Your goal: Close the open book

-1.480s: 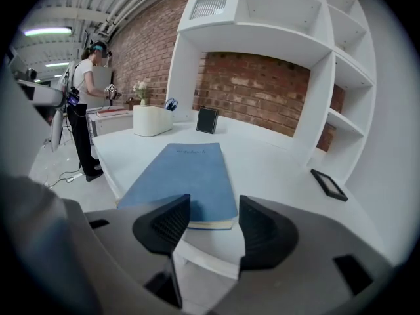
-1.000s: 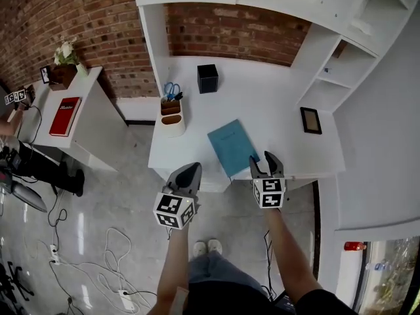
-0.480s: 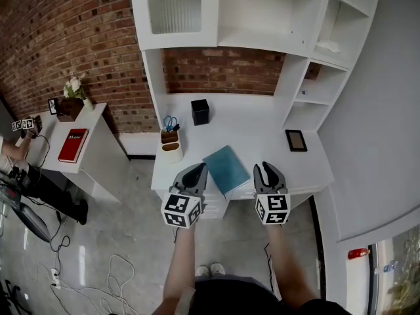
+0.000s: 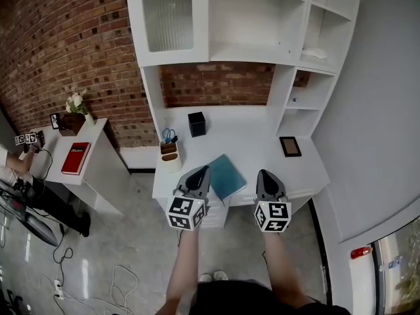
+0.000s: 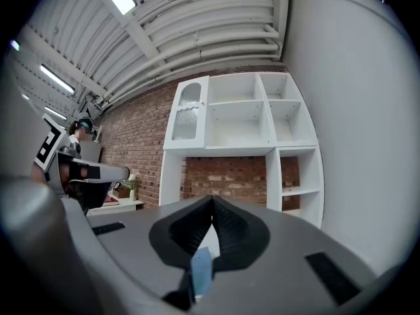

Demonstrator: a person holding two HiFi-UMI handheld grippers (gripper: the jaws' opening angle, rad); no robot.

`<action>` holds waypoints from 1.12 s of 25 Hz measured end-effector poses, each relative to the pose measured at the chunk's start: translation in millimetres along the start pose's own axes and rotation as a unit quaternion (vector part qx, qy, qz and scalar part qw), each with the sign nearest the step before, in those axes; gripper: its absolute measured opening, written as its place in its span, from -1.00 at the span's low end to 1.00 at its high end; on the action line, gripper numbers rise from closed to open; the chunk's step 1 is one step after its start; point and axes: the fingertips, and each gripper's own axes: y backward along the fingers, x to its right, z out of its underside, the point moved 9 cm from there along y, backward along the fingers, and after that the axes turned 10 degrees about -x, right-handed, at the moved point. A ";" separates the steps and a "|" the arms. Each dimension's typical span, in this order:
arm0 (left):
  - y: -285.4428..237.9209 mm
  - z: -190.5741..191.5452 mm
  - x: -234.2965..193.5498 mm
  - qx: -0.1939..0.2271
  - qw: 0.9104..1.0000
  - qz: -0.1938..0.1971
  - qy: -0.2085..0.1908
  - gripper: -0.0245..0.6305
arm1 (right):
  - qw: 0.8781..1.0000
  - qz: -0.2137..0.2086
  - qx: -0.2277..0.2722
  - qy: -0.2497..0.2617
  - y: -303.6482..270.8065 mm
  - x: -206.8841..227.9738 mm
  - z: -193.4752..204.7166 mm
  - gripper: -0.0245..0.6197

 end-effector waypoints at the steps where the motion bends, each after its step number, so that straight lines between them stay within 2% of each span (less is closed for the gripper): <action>1: 0.5 0.3 0.5 -0.001 1.000 0.001 0.000 -0.90 | 1.000 0.001 -0.001 0.001 1.2 -0.3 -0.1 -0.92; 28: 7.9 7.0 10.9 -0.010 1.000 0.002 0.008 -0.90 | 1.000 0.011 -0.016 0.009 22.2 3.1 4.8 -0.93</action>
